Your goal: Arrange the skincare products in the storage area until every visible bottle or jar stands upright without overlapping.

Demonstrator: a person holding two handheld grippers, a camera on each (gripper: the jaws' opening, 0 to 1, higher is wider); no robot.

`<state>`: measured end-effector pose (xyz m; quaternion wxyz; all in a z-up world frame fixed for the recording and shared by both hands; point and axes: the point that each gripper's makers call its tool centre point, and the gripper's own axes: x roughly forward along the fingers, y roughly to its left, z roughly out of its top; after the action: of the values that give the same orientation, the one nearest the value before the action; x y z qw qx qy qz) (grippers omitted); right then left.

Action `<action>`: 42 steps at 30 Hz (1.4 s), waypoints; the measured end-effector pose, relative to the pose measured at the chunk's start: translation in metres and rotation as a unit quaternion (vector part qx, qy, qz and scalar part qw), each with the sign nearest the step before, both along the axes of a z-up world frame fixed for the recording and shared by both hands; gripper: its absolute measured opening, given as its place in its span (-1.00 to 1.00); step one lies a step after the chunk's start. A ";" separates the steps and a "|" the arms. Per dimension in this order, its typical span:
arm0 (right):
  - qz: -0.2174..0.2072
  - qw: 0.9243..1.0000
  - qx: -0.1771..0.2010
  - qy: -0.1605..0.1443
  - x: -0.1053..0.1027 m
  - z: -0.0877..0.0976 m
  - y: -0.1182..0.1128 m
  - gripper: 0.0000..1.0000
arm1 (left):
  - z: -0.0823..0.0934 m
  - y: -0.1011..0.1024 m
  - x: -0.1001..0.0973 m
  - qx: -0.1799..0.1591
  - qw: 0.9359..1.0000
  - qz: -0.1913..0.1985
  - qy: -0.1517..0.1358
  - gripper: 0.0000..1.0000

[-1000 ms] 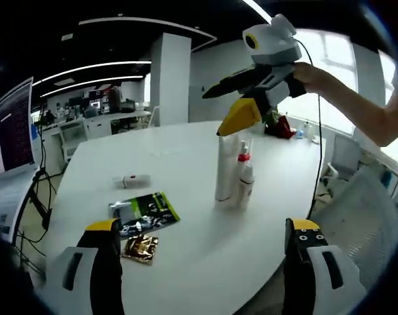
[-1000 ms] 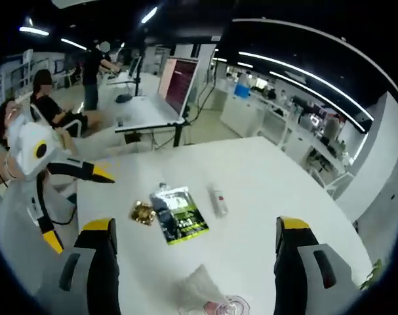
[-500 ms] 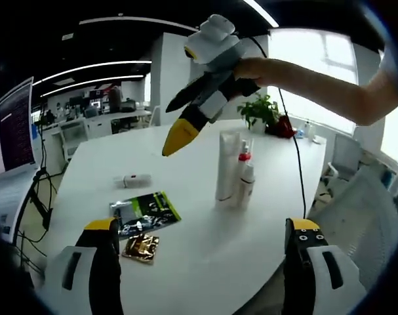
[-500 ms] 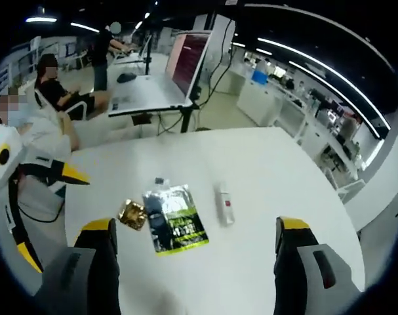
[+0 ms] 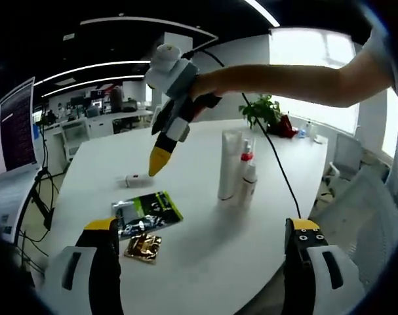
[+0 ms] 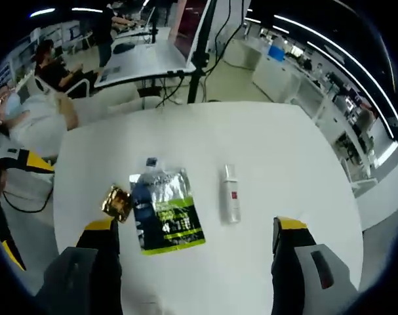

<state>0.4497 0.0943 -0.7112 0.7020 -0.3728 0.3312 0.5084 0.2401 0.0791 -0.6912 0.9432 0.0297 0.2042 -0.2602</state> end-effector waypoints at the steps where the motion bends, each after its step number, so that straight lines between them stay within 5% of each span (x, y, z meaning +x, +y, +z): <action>1: 0.000 1.000 -0.003 0.003 0.002 -0.002 0.001 0.89 | 0.000 0.000 0.000 0.001 1.000 0.000 0.000 0.98; 15: 0.017 0.997 -0.073 0.035 0.026 -0.043 0.013 0.70 | -0.001 0.001 -0.001 0.002 1.000 0.004 0.004 0.98; 27: -0.018 0.992 -0.106 0.073 0.046 -0.077 0.007 0.32 | -0.002 0.002 -0.002 0.004 1.000 0.004 0.009 0.98; 34: -0.020 0.990 -0.122 0.071 0.036 -0.075 0.009 0.32 | -0.002 0.001 -0.003 0.004 1.000 0.002 0.009 0.98; 42: 0.009 0.994 -0.098 0.054 0.029 -0.056 0.044 0.33 | -0.003 -0.003 -0.005 0.003 1.000 -0.008 0.011 0.97</action>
<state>0.4783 0.1380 -0.7676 0.6384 -0.4145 0.4138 0.4994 0.2350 0.0759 -0.6946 0.9387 0.0313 0.2151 -0.2676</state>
